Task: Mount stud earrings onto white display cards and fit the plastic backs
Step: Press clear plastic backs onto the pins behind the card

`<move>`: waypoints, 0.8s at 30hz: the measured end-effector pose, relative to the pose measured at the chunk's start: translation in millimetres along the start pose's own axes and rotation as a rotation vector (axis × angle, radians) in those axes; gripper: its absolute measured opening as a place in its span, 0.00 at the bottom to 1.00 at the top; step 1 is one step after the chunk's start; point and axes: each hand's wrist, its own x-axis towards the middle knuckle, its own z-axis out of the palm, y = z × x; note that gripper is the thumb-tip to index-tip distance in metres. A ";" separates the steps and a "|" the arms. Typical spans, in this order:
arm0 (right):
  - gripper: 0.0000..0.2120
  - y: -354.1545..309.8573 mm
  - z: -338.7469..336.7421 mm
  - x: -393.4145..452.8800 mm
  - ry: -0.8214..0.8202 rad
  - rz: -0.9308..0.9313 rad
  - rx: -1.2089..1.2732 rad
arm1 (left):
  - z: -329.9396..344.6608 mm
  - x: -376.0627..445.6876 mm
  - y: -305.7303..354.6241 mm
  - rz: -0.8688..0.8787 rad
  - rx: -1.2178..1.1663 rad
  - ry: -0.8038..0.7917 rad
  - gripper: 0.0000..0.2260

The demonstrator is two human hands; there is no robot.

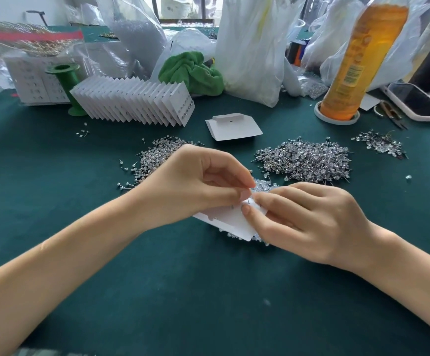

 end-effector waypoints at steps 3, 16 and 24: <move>0.05 -1.6 1.0 -0.7 0.017 0.008 -0.003 | 1.3 -0.9 1.9 0.019 0.043 -0.007 0.06; 0.04 -2.7 1.1 0.6 0.027 0.038 -0.017 | 3.7 -1.4 1.5 0.068 0.038 -0.008 0.06; 0.04 -3.9 2.0 0.0 0.017 0.036 -0.018 | 7.3 -1.4 -3.3 0.099 0.081 0.043 0.07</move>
